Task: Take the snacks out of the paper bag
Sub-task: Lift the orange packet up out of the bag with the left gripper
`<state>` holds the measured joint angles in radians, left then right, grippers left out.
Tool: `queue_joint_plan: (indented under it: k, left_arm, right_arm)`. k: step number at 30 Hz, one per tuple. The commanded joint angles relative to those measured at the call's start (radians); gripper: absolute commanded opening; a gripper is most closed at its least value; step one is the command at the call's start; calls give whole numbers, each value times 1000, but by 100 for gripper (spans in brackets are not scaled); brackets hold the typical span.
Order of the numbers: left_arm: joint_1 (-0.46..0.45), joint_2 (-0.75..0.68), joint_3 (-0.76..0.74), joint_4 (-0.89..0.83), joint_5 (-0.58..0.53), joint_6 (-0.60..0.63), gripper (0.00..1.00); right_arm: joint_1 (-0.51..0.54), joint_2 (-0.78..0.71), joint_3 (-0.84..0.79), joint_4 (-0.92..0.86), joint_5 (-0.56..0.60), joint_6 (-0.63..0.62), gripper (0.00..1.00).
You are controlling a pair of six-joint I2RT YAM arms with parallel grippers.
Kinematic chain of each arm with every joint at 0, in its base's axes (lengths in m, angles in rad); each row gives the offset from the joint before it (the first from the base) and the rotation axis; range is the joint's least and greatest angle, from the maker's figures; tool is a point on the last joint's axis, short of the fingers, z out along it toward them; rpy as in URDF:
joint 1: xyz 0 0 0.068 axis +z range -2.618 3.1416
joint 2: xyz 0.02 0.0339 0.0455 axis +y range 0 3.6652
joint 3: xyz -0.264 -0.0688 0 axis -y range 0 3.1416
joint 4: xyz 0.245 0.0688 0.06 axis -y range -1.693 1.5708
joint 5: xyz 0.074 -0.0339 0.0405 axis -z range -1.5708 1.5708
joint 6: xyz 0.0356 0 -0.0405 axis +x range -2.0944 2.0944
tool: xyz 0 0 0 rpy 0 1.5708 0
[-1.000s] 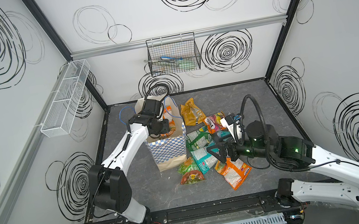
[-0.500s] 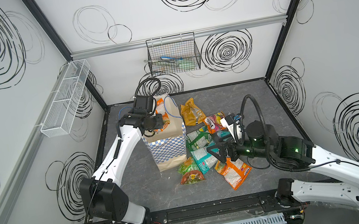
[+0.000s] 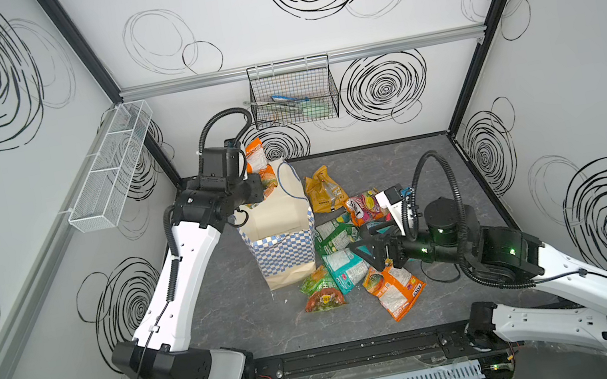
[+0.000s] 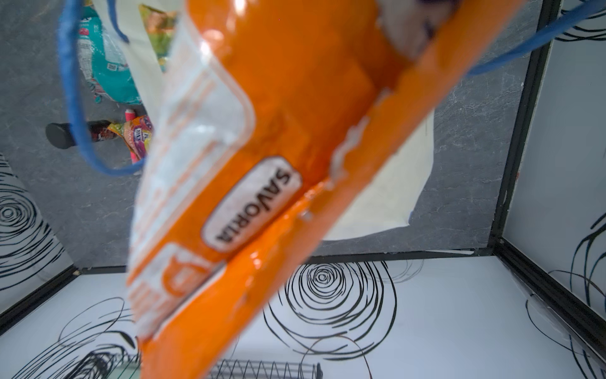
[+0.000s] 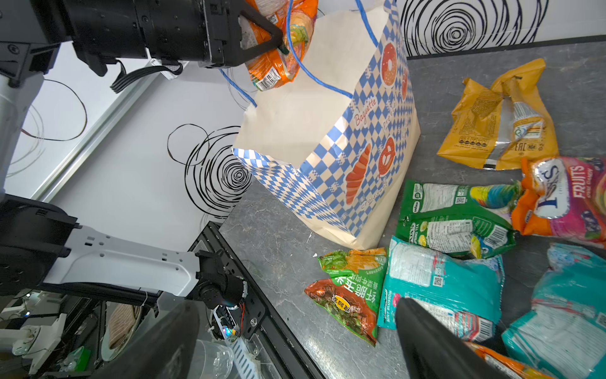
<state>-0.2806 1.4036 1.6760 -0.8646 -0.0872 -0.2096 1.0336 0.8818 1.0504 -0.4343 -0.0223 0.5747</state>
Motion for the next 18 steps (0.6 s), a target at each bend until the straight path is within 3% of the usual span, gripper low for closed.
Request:
queue_joint_plan:
  k: [1,8,18]
  left_arm:
    - [-18,-55,76,10,11,-28,0]
    - [-157,-75,200,-10,-2,-42,0]
    - [-510,-88,246,93,-96,-83,0]
  right_arm:
    - [7,-20,40,7,0,16,97]
    - [7,-64,38,43,59,16,97]
    - [6,-132,27,39,183,-8,97]
